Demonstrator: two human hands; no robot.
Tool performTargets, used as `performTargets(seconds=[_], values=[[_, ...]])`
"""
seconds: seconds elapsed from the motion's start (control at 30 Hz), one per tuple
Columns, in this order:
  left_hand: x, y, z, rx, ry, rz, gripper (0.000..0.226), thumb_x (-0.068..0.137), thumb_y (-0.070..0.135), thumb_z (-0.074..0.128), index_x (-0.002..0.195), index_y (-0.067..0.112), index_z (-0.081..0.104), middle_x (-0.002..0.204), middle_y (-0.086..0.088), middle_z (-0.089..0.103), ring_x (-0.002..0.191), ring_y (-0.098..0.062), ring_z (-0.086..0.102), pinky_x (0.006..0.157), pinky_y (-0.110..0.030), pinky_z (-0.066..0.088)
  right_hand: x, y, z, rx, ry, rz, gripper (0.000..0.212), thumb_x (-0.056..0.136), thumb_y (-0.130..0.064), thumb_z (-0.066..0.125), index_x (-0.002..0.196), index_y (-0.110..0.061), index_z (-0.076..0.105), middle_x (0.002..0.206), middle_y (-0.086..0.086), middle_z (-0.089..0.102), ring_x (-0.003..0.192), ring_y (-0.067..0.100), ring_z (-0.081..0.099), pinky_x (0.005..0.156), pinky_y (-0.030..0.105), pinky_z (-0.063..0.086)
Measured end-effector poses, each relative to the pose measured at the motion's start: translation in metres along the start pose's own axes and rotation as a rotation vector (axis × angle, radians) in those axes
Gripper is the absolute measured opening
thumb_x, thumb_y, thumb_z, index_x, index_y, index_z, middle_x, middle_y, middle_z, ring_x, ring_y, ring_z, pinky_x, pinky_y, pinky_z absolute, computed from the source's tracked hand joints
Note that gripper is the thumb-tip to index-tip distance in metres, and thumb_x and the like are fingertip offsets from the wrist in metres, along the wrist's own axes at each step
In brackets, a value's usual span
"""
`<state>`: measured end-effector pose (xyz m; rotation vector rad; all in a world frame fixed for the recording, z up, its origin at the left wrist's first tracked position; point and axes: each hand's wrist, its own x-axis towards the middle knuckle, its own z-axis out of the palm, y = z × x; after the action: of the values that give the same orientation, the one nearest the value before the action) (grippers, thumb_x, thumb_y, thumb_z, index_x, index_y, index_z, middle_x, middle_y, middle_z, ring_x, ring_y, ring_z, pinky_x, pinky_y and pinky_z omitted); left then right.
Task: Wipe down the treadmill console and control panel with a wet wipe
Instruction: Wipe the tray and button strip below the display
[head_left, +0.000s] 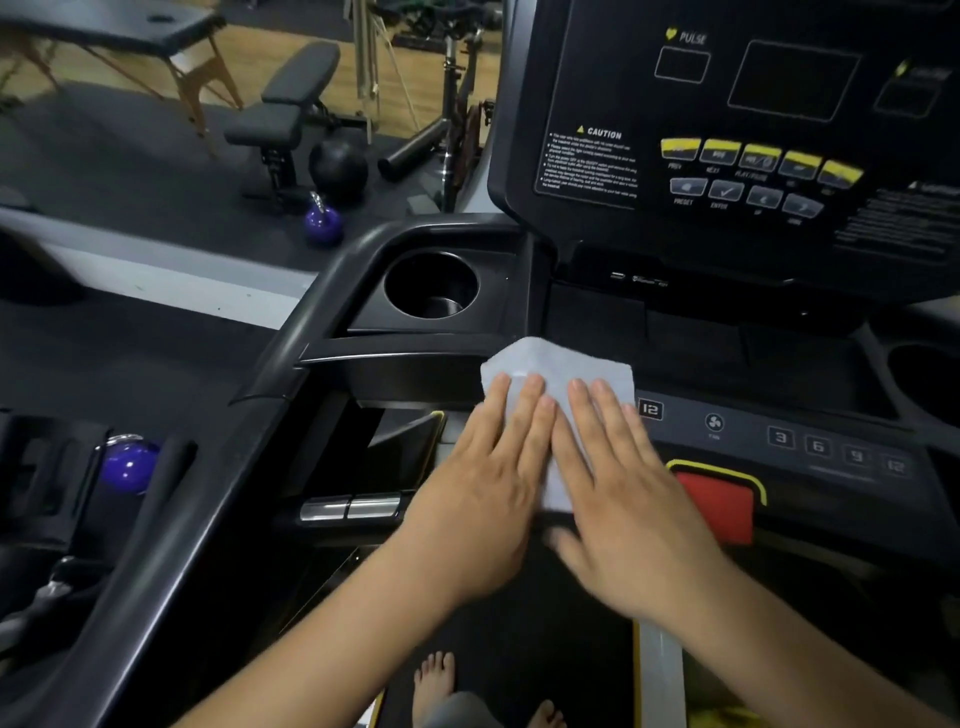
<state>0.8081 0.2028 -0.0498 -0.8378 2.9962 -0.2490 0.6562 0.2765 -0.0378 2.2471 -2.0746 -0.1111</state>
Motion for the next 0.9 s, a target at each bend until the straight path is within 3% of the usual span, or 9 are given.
performTargets(seconds=[0.1,0.17,0.23,0.3,0.4,0.47,0.67,0.8,0.9], values=[[-0.008,-0.002,0.007,-0.009,0.023,0.009,0.078,0.098,0.029,0.030,0.149,-0.010,-0.015,0.158,-0.032,-0.016,0.146,-0.048,-0.021,0.119,-0.060,-0.003,-0.009,-0.004,0.007,0.001,0.008,-0.020,0.109,0.074,-0.047,0.074,0.153,0.001,0.015,0.161,0.024,0.005,0.150,0.039,0.004,0.117,0.052,0.012],[0.008,-0.011,-0.005,-0.055,0.012,-0.019,0.088,0.100,0.042,0.036,0.148,-0.006,-0.019,0.160,-0.028,-0.015,0.148,-0.042,-0.021,0.121,-0.053,-0.003,0.012,0.003,0.000,-0.035,0.033,-0.022,0.106,0.076,-0.044,0.071,0.153,0.001,0.012,0.162,0.023,0.004,0.150,0.037,0.003,0.120,0.051,0.011],[0.023,-0.020,-0.018,-0.187,-0.123,-0.067,0.101,0.097,0.056,0.040,0.142,0.000,-0.031,0.157,-0.023,-0.029,0.145,-0.035,-0.030,0.122,-0.048,-0.007,0.032,0.009,-0.008,-0.036,0.010,-0.020,0.111,0.077,-0.046,0.068,0.154,-0.002,0.000,0.161,0.021,-0.009,0.150,0.034,-0.010,0.123,0.048,0.003],[0.023,-0.019,-0.027,-0.253,-0.215,-0.138,0.103,0.096,0.056,0.041,0.139,0.004,-0.038,0.150,-0.018,-0.042,0.141,-0.033,-0.037,0.123,-0.047,-0.008,0.034,0.008,-0.009,-0.022,-0.011,-0.012,0.114,0.077,-0.048,0.068,0.154,-0.002,-0.002,0.161,0.021,-0.012,0.149,0.034,-0.013,0.122,0.048,0.000],[-0.007,-0.001,-0.019,-0.105,-0.224,-0.121,0.081,0.099,0.039,0.019,0.136,0.002,-0.043,0.142,-0.022,-0.052,0.135,-0.043,-0.043,0.120,-0.055,-0.008,0.005,-0.008,-0.003,0.016,0.020,-0.012,0.112,0.069,-0.050,0.075,0.152,0.001,0.021,0.160,0.025,0.011,0.149,0.040,0.010,0.118,0.052,0.014],[-0.019,0.002,-0.008,-0.074,-0.195,-0.081,0.074,0.094,0.031,0.008,0.140,-0.003,-0.039,0.146,-0.026,-0.047,0.136,-0.048,-0.041,0.119,-0.059,-0.008,-0.007,-0.012,0.005,0.033,0.037,-0.035,0.113,0.065,-0.049,0.081,0.149,0.003,0.027,0.158,0.027,0.018,0.147,0.042,0.016,0.114,0.052,0.016],[0.024,-0.014,-0.016,-0.067,-0.159,-0.051,0.093,0.097,0.048,0.029,0.143,-0.006,-0.031,0.153,-0.028,-0.033,0.139,-0.043,-0.038,0.120,-0.055,-0.006,0.035,0.004,-0.002,-0.039,0.054,0.020,0.110,0.066,-0.037,0.076,0.150,0.004,0.019,0.158,0.026,0.015,0.148,0.039,0.014,0.115,0.050,0.013],[-0.003,0.004,-0.015,0.080,-0.214,0.014,0.080,0.101,0.035,0.018,0.136,-0.012,-0.036,0.141,-0.033,-0.044,0.132,-0.051,-0.043,0.114,-0.066,-0.010,-0.004,-0.012,0.003,0.029,0.042,0.002,0.118,0.059,-0.044,0.084,0.149,0.005,0.024,0.159,0.026,0.015,0.148,0.040,0.014,0.115,0.051,0.015],[-0.013,0.006,-0.012,0.099,-0.237,0.033,0.078,0.100,0.029,0.018,0.135,-0.012,-0.038,0.142,-0.032,-0.044,0.132,-0.050,-0.044,0.114,-0.066,-0.009,-0.015,-0.010,0.006,0.033,0.033,-0.038,0.121,0.058,-0.045,0.086,0.150,0.003,0.024,0.160,0.026,0.014,0.148,0.040,0.012,0.114,0.052,0.016]])
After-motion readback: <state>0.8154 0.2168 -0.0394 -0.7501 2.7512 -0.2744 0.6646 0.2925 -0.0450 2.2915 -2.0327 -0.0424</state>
